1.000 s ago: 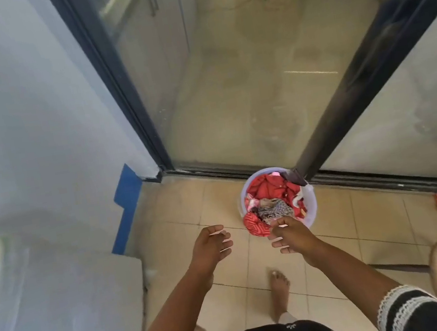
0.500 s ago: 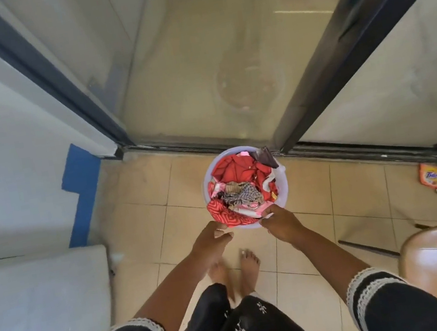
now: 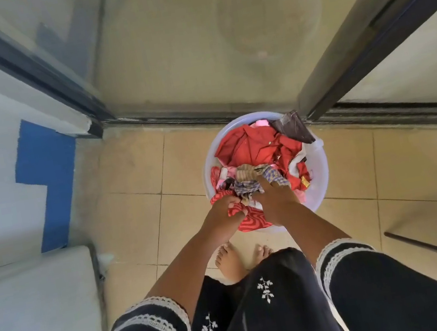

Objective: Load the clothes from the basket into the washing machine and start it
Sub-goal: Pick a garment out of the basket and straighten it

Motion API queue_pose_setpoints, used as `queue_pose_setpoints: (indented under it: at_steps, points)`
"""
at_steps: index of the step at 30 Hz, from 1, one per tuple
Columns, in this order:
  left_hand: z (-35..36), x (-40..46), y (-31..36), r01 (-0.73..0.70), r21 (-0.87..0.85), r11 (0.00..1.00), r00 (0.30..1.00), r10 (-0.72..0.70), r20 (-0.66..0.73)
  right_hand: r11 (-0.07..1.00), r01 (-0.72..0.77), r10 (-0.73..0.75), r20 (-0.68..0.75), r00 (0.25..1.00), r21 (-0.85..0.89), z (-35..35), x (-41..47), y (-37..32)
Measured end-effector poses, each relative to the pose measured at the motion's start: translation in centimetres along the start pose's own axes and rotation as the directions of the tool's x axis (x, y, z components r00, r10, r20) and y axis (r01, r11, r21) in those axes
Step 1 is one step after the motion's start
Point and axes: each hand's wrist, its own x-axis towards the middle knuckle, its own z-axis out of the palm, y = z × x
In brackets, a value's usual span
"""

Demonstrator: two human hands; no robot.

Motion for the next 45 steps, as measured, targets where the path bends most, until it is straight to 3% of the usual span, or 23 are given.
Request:
queue_pose_setpoints:
  at_steps: [4, 9, 13, 16, 18, 21, 23, 29, 33, 35, 38, 40, 45]
  points:
    - [1.6, 2.6, -2.3, -0.005, -0.009, 1.000, 1.000, 0.005, 0.010, 0.980, 0.032, -0.020, 0.066, 0.998, -0.195, 1.9, 3.6, -0.1]
    - [1.6, 1.2, -3.4, -0.107, 0.242, 0.964, 0.994, 0.111, -0.001, 0.979, 0.026, -0.018, 0.044, 0.999, -0.203, 1.6, 2.0, 0.1]
    - [0.2, -3.0, -1.2, -0.115, 0.270, 0.956, 0.990, 0.131, -0.044, 0.992, 0.073, -0.094, -0.217, 0.972, -0.102, -1.6, -3.7, -0.3]
    - [-1.5, -6.8, 1.5, -0.116, 0.232, 0.966, 0.985, 0.143, -0.101, 0.991, 0.135, -0.121, -0.420, 0.899, 0.005, -4.7, -8.9, -0.5]
    - [-2.7, -9.3, 3.3, -0.114, 0.196, 0.974, 0.984, 0.137, -0.112, 0.953, 0.250, -0.123, -0.533, 0.837, 0.173, -6.6, -12.0, -0.5]
    - [-4.6, -13.7, 6.2, -0.125, 0.129, 0.984, 0.982, 0.141, -0.126, 0.696, 0.389, -0.049, -0.500, 0.865, 0.604, -10.1, -17.6, -1.1]
    - [-5.5, -16.6, 7.8, -0.165, 0.066, 0.984, 0.976, 0.173, -0.130, 0.552, 0.383, -0.027, -0.444, 0.896, 0.741, -12.1, -20.9, -1.6]
    - [-7.1, -24.0, 9.7, -0.237, 0.036, 0.971, 0.959, 0.240, -0.153, 0.266, 0.507, -0.153, -0.484, 0.862, 0.820, -16.9, -29.6, -3.1]
    - [-7.7, -27.1, 10.1, -0.273, -0.044, 0.961, 0.942, 0.257, -0.214, -0.003, 0.466, -0.103, -0.464, 0.880, 0.885, -18.4, -31.9, -3.6]
    - [-8.0, -28.9, 10.2, -0.314, -0.183, 0.932, 0.922, 0.254, -0.293, -0.080, 0.451, -0.036, -0.454, 0.890, 0.889, -18.7, -32.4, -3.8]
    - [-8.8, -30.8, 9.8, -0.360, -0.377, 0.853, 0.900, 0.212, -0.380, -0.100, 0.444, 0.058, -0.440, 0.896, 0.890, -18.8, -32.5, -4.1]
    - [-9.6, -31.9, 9.6, -0.397, -0.453, 0.798, 0.889, 0.213, -0.405, -0.035, 0.452, 0.036, -0.451, 0.892, 0.891, -18.7, -32.1, -4.5]
    - [-12.1, -34.8, 9.8, -0.471, -0.633, 0.614, 0.872, 0.217, -0.439, 0.258, 0.477, -0.295, -0.401, 0.867, 0.840, -19.3, -31.6, -6.2]
